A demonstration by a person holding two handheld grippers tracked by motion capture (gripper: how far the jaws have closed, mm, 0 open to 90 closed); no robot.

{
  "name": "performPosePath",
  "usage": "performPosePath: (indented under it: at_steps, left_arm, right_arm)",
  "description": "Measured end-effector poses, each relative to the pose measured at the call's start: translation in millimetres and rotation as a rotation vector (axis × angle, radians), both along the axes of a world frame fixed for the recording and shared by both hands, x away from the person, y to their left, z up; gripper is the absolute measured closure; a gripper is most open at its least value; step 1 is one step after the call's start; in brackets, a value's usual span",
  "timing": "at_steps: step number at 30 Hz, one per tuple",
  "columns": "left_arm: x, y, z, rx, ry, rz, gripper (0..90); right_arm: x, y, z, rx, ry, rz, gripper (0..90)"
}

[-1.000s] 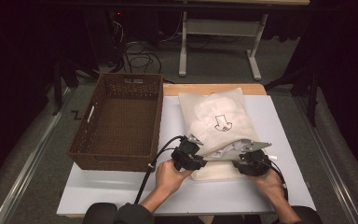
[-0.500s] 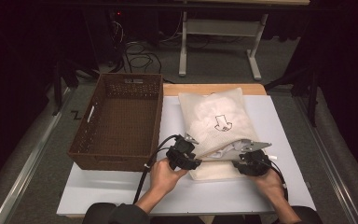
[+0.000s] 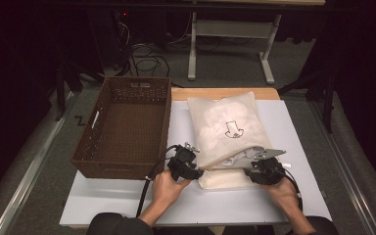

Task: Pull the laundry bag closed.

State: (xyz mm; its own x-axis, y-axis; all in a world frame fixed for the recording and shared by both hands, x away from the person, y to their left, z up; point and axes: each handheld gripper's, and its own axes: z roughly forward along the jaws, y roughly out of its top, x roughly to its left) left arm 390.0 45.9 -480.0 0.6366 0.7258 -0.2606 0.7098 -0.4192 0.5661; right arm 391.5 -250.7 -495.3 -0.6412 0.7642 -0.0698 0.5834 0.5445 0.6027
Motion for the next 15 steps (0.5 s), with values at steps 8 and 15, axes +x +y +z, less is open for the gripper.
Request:
performPosePath:
  at_steps: [8, 15]
  left_arm:
    - [4.1, -2.6, -9.1, -0.024, 0.022, 0.0, 62.5]
    - [4.6, 0.6, -10.7, -0.047, 0.02, -0.021, 75.0]
  right_arm:
    - [-1.7, 0.0, -1.6, 0.004, -0.023, 0.006, 57.8]
    - [-0.2, -0.3, -0.1, 0.008, -0.009, 0.003, 57.1]
